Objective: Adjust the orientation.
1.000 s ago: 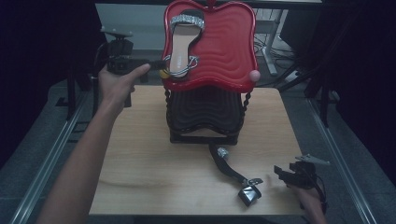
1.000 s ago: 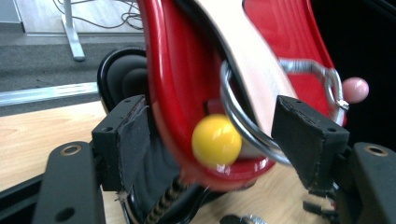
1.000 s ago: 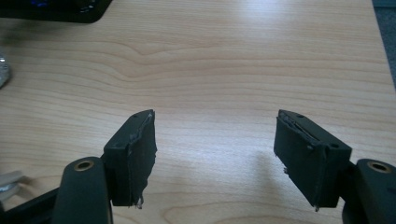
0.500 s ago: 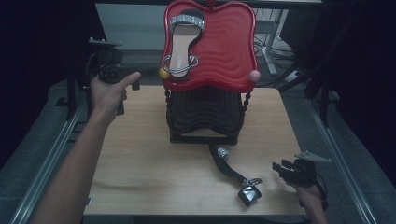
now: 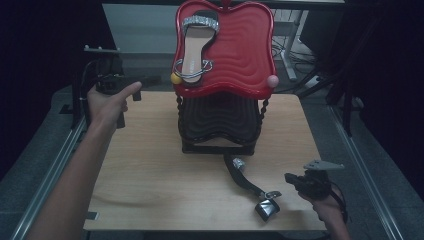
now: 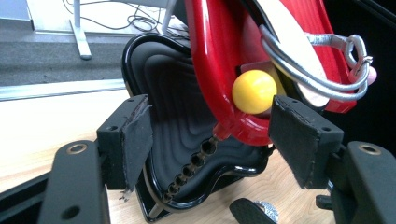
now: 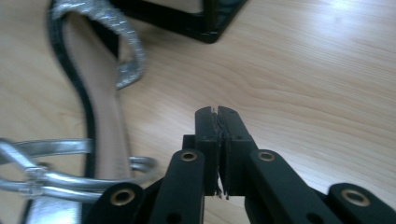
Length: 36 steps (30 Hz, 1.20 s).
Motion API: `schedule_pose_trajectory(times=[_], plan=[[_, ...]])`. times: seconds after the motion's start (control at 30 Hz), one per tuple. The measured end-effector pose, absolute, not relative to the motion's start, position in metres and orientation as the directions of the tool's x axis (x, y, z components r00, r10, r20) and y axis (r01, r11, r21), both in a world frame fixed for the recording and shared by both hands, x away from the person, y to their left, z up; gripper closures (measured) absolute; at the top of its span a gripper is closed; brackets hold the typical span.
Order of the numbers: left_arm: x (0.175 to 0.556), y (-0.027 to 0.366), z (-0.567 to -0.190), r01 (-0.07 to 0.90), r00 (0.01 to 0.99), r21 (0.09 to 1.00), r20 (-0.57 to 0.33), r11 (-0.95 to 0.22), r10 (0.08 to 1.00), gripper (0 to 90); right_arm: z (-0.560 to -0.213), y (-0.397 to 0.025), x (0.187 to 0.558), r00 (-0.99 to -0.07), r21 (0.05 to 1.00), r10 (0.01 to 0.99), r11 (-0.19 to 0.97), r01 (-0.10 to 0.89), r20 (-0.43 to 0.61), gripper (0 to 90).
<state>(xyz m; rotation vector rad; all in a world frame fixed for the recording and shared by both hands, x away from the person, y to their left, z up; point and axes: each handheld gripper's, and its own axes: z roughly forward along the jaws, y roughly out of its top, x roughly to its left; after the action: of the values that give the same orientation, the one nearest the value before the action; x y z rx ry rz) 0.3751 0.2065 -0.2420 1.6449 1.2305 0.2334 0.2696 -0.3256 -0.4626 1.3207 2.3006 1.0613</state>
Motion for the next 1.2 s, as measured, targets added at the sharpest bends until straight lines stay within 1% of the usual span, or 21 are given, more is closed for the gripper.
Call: schedule_pose_trajectory(times=[0.23, 0.4, 0.57, 0.73, 0.97, 1.13, 1.2], plan=[[0.377, 0.208, -0.250, 0.609, 0.450, 0.792, -0.394, 0.047, 0.801, 30.7, -0.462, -0.287, 0.273, -0.644, 0.676, 0.762, 0.440, 0.591, 0.066, 89.4], [0.375, 0.205, -0.252, 0.613, 0.442, 0.789, -0.391, 0.046, 0.808, 30.2, -0.466, -0.263, 0.275, -0.690, 0.652, 0.722, 0.500, 0.570, 0.049, 89.5], [0.373, 0.206, -0.251, 0.612, 0.442, 0.789, -0.389, 0.045, 0.808, 30.1, -0.469, -0.251, 0.270, -0.714, 0.630, 0.699, 0.540, 0.558, 0.033, 89.9], [0.372, 0.207, -0.254, 0.616, 0.439, 0.786, -0.392, 0.047, 0.809, 30.1, -0.467, -0.247, 0.267, -0.713, 0.630, 0.701, 0.545, 0.553, 0.020, 90.0], [0.372, 0.210, -0.258, 0.625, 0.428, 0.779, -0.397, 0.052, 0.812, 30.1, -0.462, -0.232, 0.256, -0.733, 0.632, 0.680, 0.577, 0.517, -0.021, 90.0], [0.371, 0.211, -0.258, 0.624, 0.427, 0.780, -0.398, 0.054, 0.812, 30.1, -0.461, -0.216, 0.246, -0.762, 0.634, 0.646, 0.605, 0.483, -0.036, 90.0], [0.371, 0.211, -0.259, 0.624, 0.427, 0.779, -0.399, 0.055, 0.811, 30.1, -0.466, -0.206, 0.243, -0.780, 0.613, 0.624, 0.635, 0.471, -0.048, 90.0]])
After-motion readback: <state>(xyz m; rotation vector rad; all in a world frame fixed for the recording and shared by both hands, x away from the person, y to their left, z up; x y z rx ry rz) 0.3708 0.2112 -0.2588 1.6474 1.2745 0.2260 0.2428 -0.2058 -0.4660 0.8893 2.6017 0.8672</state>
